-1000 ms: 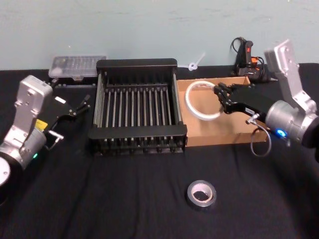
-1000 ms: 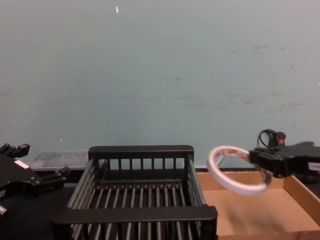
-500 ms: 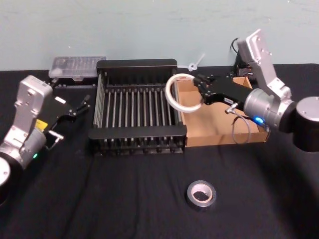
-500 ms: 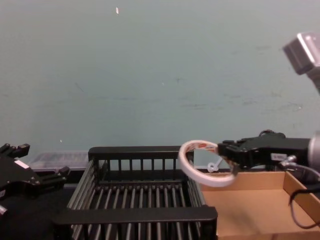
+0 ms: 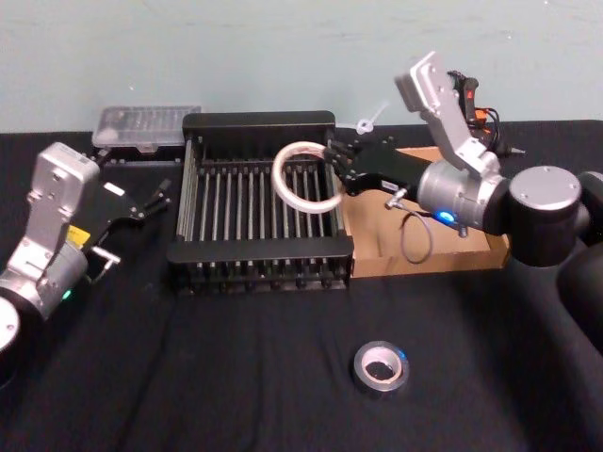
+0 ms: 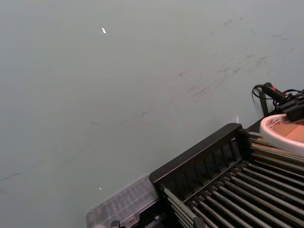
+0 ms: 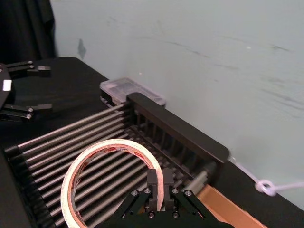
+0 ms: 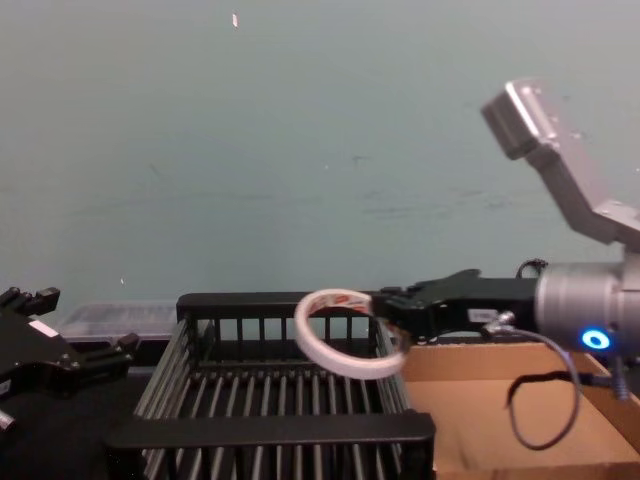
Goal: Pick up the white tape and place it into the black box , Pick up the silver tape and place it into the brown box.
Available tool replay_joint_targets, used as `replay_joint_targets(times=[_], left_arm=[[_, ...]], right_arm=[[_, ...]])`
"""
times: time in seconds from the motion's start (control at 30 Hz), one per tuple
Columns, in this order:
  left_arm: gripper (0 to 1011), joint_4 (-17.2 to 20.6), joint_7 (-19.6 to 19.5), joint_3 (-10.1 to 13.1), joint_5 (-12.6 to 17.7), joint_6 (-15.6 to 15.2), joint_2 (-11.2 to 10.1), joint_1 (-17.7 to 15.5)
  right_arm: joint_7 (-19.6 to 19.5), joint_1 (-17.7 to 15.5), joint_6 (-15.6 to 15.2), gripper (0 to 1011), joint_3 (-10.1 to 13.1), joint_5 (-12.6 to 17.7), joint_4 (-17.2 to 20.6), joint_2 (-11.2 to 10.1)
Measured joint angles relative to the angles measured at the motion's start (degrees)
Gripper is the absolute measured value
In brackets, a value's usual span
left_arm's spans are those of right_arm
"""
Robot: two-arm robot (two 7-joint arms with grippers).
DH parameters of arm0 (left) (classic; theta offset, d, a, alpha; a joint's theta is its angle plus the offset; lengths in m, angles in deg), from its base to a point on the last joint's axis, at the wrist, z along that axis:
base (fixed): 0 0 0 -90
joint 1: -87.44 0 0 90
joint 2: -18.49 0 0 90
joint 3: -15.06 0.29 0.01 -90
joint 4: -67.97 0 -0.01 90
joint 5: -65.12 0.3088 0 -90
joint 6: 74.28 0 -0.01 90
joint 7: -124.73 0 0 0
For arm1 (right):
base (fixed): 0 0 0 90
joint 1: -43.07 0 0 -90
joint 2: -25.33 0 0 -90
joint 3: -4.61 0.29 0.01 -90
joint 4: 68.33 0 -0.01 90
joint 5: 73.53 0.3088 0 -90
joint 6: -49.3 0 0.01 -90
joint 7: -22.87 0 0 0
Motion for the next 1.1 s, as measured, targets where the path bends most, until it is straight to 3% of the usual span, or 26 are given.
replay_joint_targets(times=[0.47, 1.0, 1.1], left_arm=[[1001, 0.00, 0.00, 0.00, 0.00, 0.00, 0.00, 0.00], [1002, 0.00, 0.00, 0.00, 0.00, 0.00, 0.00, 0.00], [1002, 0.00, 0.00, 0.00, 0.00, 0.00, 0.00, 0.00]], right_arm=[[1.37, 3.91, 1.81, 81, -2.44, -1.83, -6.43, 3.74], [1.38, 3.75, 1.70, 81, -2.37, -1.71, -6.09, 3.53], [1.38, 3.74, 1.69, 125, -2.36, -1.70, -6.05, 3.52]])
